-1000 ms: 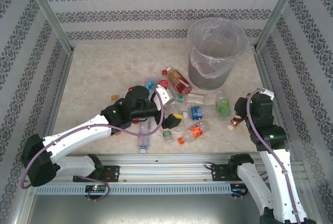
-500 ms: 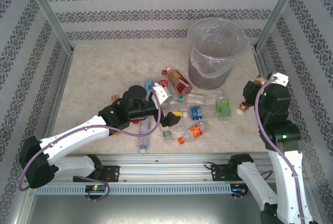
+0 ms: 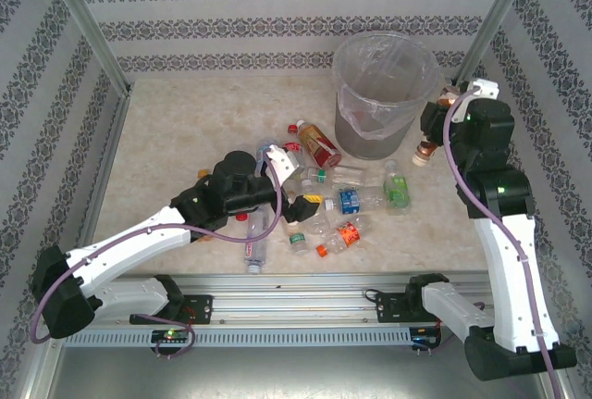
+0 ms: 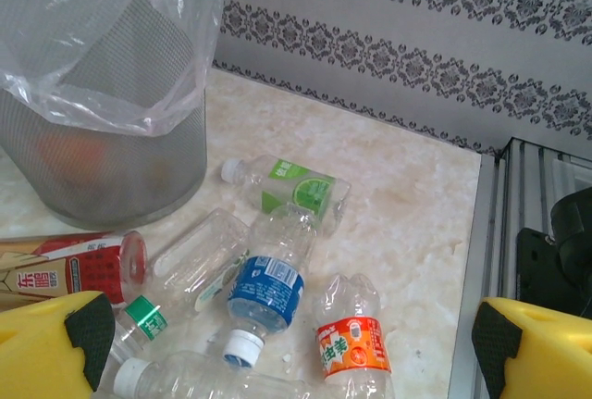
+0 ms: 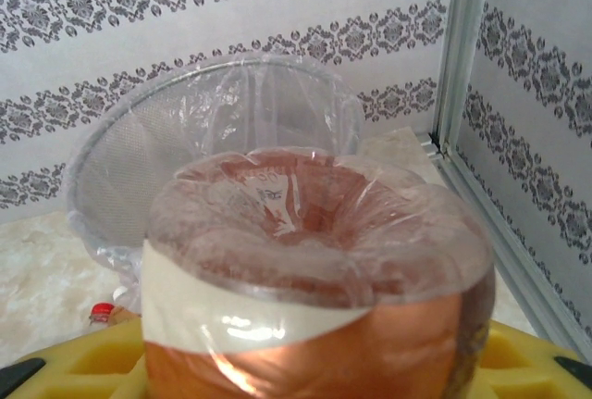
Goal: Put the plastic bottles in the bin
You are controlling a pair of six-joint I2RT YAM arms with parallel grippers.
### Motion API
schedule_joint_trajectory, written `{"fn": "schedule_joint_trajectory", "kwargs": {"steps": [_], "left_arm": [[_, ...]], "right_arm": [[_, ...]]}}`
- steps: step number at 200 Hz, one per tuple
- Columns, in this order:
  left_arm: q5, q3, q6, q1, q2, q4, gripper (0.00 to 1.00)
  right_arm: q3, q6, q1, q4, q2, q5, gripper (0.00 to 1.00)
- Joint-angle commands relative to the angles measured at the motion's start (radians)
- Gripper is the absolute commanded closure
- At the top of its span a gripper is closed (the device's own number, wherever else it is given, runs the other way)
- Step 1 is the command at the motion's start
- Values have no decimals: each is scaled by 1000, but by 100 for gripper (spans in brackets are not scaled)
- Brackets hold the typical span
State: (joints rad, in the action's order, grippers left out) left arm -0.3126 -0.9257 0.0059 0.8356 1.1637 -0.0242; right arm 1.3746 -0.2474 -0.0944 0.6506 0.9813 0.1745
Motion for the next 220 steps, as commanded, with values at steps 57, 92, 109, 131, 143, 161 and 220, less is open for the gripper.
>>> {"fn": "schedule_joint_trajectory", "kwargs": {"steps": [57, 92, 109, 131, 143, 161, 220], "left_arm": [[44, 2, 12, -11, -22, -21, 0], [59, 0, 19, -11, -21, -16, 0], [67, -1, 23, -12, -17, -9, 0], [70, -5, 32, -12, -15, -2, 0], [69, -8, 38, -11, -13, 3, 0], [66, -10, 36, -11, -13, 8, 0], [68, -18, 49, -12, 10, 20, 0]], "right_arm": [[254, 91, -4, -70, 189, 4, 51], [328, 110, -2, -91, 295, 10, 51], [372, 123, 0, -98, 350, 16, 51], [431, 136, 9, -96, 429, 16, 52], [464, 144, 15, -96, 470, 14, 52], [511, 153, 24, -94, 529, 6, 52], [666, 171, 33, -61, 703, -29, 52]]}}
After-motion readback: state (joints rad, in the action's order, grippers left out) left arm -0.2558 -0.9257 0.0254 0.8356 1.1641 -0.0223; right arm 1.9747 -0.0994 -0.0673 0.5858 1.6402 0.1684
